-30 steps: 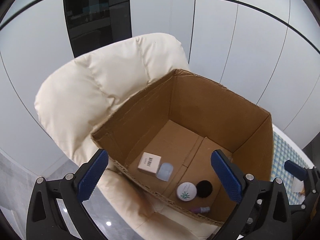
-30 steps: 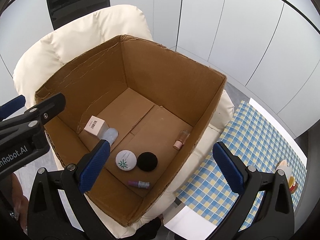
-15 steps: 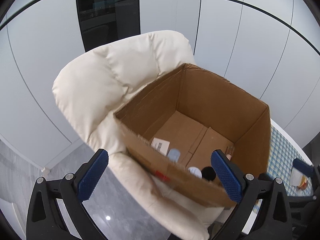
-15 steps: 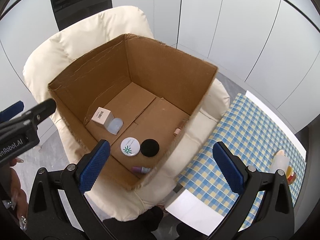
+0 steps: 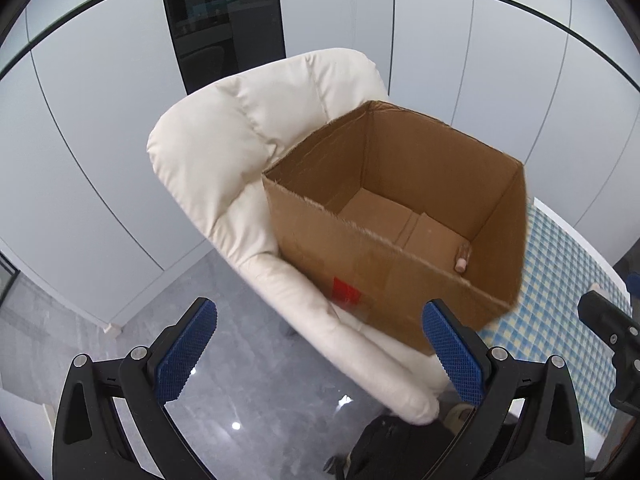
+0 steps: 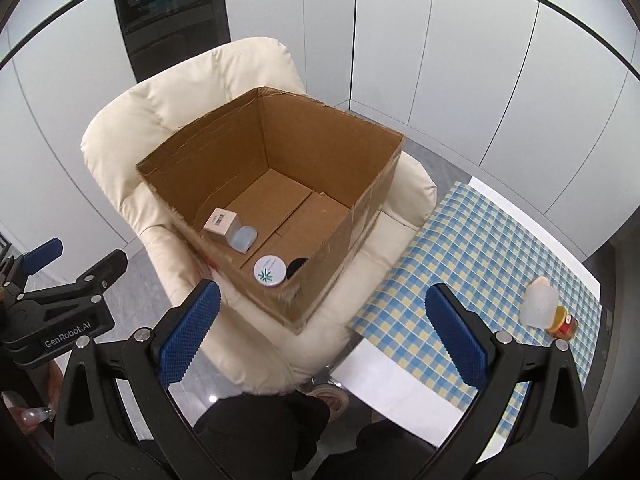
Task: Organize objects
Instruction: 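Move both open tools back from the box toward the checkered table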
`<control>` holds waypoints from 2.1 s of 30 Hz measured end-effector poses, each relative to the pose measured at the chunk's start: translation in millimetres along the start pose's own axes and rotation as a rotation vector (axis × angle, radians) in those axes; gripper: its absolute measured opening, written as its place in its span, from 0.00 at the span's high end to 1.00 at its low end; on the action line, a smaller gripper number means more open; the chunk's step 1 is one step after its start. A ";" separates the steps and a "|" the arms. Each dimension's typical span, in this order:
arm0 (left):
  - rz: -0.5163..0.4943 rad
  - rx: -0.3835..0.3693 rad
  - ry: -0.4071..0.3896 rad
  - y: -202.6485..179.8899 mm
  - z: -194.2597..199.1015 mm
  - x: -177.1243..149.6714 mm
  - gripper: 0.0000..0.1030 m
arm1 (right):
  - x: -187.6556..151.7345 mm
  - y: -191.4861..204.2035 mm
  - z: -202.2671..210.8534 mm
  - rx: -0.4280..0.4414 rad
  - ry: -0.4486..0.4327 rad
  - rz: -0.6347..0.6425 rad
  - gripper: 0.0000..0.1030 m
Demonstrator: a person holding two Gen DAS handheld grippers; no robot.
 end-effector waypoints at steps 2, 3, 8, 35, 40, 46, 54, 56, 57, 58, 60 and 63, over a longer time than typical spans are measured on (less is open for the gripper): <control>-0.007 -0.005 0.001 -0.4 5.8 -6.2 0.01 | -7.0 -0.3 8.2 -0.006 -0.006 -0.002 0.00; -0.013 -0.003 0.000 -1.3 9.6 -10.2 0.01 | -10.9 -0.7 12.3 -0.004 -0.007 -0.005 0.00; -0.043 0.004 -0.007 -6.5 29.0 -28.0 0.01 | -30.4 -1.8 30.6 0.000 -0.013 -0.010 0.00; -0.138 0.004 -0.013 -15.5 85.5 -107.7 0.01 | -136.2 -9.2 83.6 0.025 0.025 -0.023 0.00; -0.137 -0.024 -0.009 -15.5 92.2 -121.3 0.01 | -153.6 -9.8 88.2 0.034 0.041 -0.028 0.00; -0.148 -0.040 -0.007 -12.9 94.7 -141.0 0.01 | -177.2 -10.4 94.2 0.025 0.062 -0.029 0.00; -0.144 -0.060 0.000 -13.9 95.9 -147.4 0.01 | -192.6 -13.7 97.0 0.030 0.073 -0.036 0.00; -0.142 -0.064 -0.003 -15.1 97.4 -147.5 0.01 | -193.0 -12.9 97.7 0.029 0.073 -0.029 0.00; -0.144 -0.065 -0.004 -16.2 97.8 -147.3 0.01 | -193.3 -12.5 98.1 0.025 0.071 -0.024 0.00; -0.147 -0.063 -0.006 -17.5 98.5 -147.1 0.01 | -193.5 -12.6 98.7 0.024 0.068 -0.022 0.00; -0.152 -0.066 -0.010 -19.8 99.4 -146.9 0.01 | -193.5 -13.3 99.7 0.029 0.066 -0.025 0.00; -0.166 -0.065 -0.005 -24.4 98.5 -146.9 0.01 | -193.1 -13.8 101.2 0.025 0.064 -0.032 0.00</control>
Point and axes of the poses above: each gripper's, at about its wrist camera, not at the fingertips, and z roughly against the way its jaws point, y to its left, x to its top, the point moved 3 cm from there along -z, roughly the way its jaws point, and after that the axes turned 8 degrees about y, right-handed, at the moved point
